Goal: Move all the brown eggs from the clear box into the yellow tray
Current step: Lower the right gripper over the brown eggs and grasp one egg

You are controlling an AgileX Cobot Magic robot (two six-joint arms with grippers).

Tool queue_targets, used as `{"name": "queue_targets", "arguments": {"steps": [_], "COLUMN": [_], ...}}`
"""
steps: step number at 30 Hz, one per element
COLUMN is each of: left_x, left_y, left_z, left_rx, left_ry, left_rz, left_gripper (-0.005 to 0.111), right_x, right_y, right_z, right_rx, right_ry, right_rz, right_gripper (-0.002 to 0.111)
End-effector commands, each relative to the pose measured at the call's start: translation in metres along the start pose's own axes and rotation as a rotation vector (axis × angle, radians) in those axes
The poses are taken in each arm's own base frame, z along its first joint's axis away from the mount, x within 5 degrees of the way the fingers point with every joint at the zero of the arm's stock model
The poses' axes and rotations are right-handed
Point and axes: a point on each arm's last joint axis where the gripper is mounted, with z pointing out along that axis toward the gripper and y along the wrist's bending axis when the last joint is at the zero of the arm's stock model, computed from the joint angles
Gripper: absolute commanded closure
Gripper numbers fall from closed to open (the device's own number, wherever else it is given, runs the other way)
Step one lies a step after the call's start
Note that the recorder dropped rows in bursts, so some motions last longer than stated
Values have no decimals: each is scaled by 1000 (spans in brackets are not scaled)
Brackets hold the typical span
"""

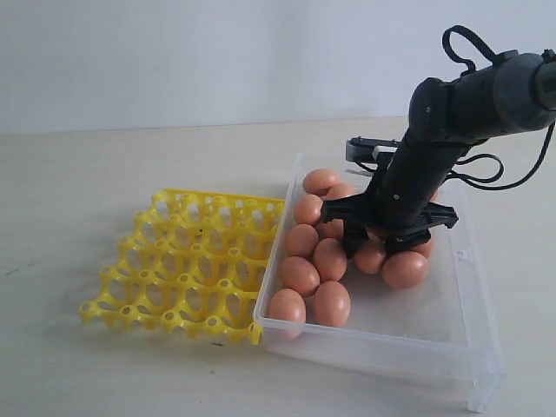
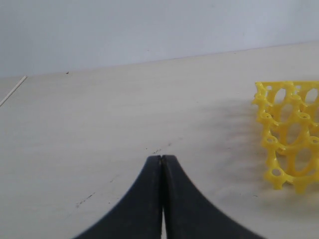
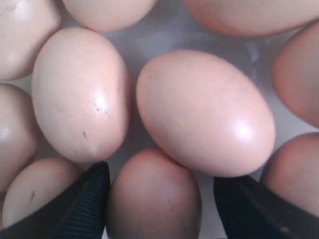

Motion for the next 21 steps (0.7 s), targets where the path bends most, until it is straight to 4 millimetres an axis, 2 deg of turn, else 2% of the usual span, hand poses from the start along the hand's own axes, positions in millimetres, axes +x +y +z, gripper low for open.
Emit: {"name": "queue_targets", "arguments": {"steps": [1, 13, 15, 16, 19, 21], "left_x": [-3, -3, -3, -3, -3, -3], "left_y": [0, 0, 0, 0, 0, 0], "left_z": [-1, -1, -1, -1, -1, -1], "left_rx": [1, 1, 1, 1, 1, 1], "left_ry": [-23, -23, -23, -23, -23, -23], "left_rz": [-11, -11, -11, -11, -11, -11], "left_gripper": [107, 107, 107, 107, 107, 107], "right_x": [-4, -4, -3, -2, -1, 0], "right_y": [1, 1, 1, 1, 0, 0], "right_z": [-3, -3, -3, -3, -3, -3], "right_rx": [-4, -2, -2, -1, 4, 4], "right_ry": [-61, -59, -49, -44, -26, -15], "right_rz": [-24, -35, -37, -39, -93, -117], "right_gripper": [49, 52, 61, 70, 105, 108]}}
